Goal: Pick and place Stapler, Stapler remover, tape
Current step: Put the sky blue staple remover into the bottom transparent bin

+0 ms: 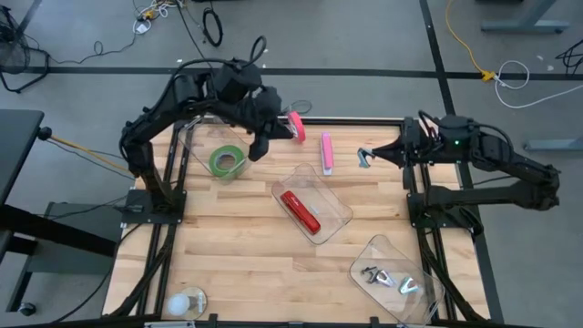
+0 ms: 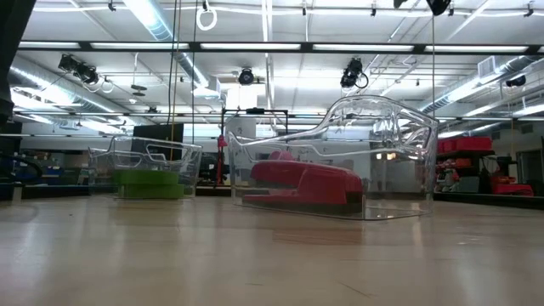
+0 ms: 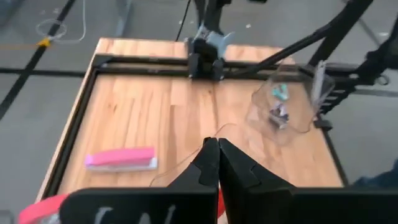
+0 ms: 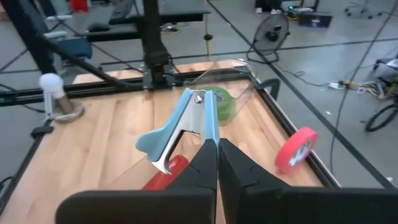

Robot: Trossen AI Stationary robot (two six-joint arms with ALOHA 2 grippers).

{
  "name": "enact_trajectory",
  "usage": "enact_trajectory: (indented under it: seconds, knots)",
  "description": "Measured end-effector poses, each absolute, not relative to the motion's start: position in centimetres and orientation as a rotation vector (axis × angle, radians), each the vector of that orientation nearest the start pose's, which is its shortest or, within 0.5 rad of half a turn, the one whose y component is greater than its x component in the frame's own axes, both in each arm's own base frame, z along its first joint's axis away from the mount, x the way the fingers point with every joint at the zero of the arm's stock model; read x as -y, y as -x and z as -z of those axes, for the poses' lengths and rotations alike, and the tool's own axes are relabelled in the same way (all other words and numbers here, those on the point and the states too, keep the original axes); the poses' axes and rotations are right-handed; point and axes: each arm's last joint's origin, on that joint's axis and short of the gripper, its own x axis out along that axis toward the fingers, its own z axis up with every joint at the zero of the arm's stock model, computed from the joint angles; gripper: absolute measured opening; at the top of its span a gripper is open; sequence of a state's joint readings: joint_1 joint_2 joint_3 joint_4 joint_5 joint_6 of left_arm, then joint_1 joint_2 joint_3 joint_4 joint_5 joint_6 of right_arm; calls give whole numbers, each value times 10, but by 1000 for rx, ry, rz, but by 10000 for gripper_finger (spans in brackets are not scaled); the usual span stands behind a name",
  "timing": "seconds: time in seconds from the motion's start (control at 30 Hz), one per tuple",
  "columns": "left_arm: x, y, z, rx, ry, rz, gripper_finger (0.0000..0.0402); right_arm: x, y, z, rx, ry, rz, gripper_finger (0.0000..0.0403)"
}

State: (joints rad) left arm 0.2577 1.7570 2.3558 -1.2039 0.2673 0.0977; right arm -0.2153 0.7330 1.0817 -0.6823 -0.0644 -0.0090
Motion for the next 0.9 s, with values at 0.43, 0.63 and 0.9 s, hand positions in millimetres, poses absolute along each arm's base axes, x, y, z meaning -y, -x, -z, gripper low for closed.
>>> enact_trajectory:
  seconds: [0.43,0.63,0.9]
  knots:
    - [-68,-313,-491,-550,34,5,1,17,-124,-388,-341,-32,87,2]
    - [-67,-329,-469,-539,52,41,1,13,-123,-385,-371,-31,55,2]
    - [-61,-330,-448,-452,45,46,0,3,-122,-373,-485,-10,-28,2]
